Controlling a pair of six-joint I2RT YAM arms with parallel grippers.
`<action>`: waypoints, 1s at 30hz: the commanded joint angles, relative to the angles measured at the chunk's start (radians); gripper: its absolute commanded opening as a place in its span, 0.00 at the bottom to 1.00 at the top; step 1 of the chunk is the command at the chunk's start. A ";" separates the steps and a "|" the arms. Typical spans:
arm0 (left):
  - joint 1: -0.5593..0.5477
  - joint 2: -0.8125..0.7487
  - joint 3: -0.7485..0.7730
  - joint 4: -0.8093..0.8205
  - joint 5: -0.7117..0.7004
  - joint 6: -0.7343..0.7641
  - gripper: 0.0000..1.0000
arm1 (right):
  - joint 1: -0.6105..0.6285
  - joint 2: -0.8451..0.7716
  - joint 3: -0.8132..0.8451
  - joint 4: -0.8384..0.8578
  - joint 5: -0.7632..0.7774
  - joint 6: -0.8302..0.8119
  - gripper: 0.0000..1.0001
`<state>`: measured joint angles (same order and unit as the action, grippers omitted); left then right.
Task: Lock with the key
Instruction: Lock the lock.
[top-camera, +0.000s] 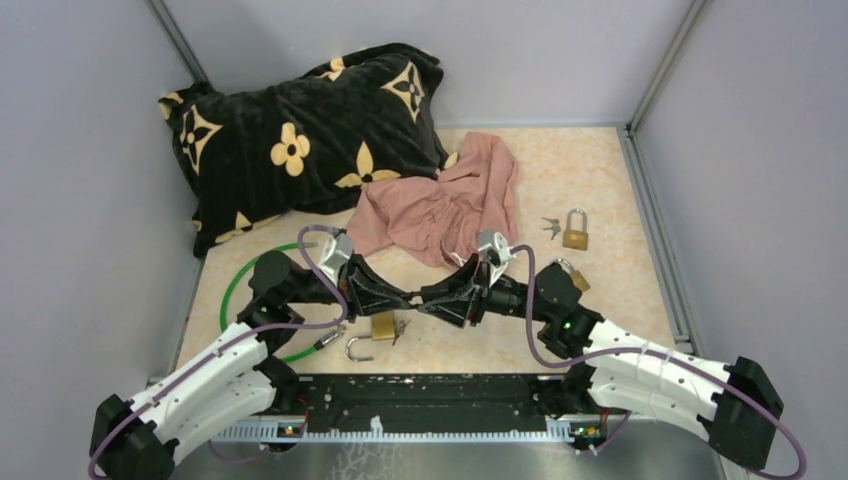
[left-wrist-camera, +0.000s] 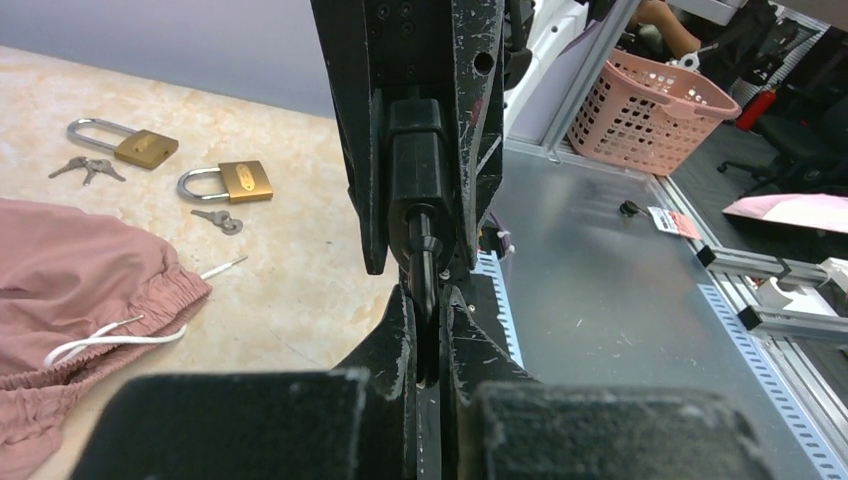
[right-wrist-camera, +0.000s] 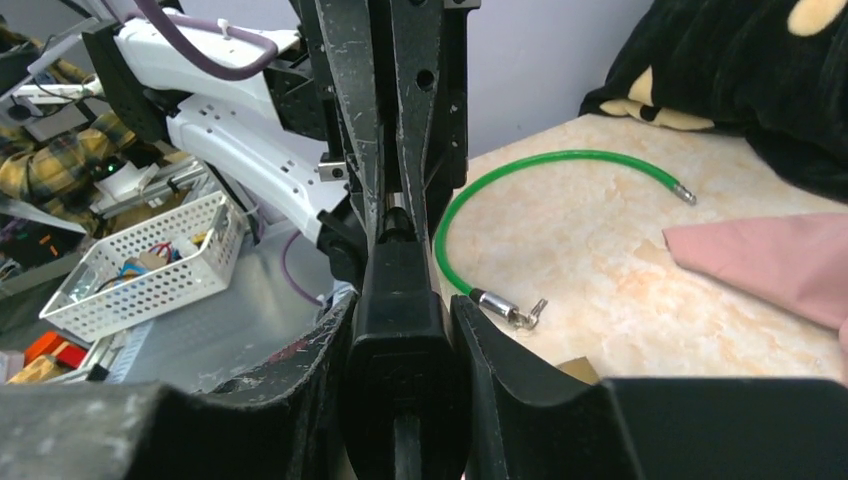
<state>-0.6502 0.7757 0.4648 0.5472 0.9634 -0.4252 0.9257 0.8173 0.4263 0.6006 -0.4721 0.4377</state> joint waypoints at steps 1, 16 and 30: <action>-0.006 -0.023 0.055 0.074 0.085 0.009 0.00 | -0.011 -0.055 0.037 -0.147 0.030 -0.067 0.40; -0.006 -0.022 0.062 -0.003 0.080 0.067 0.00 | -0.010 -0.092 0.144 -0.315 -0.029 -0.132 0.89; -0.005 -0.026 0.076 -0.006 0.029 0.066 0.00 | -0.011 0.019 0.163 -0.293 -0.084 -0.100 0.32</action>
<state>-0.6483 0.7715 0.4767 0.4480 1.0050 -0.3660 0.9195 0.8249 0.5629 0.2672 -0.5583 0.3344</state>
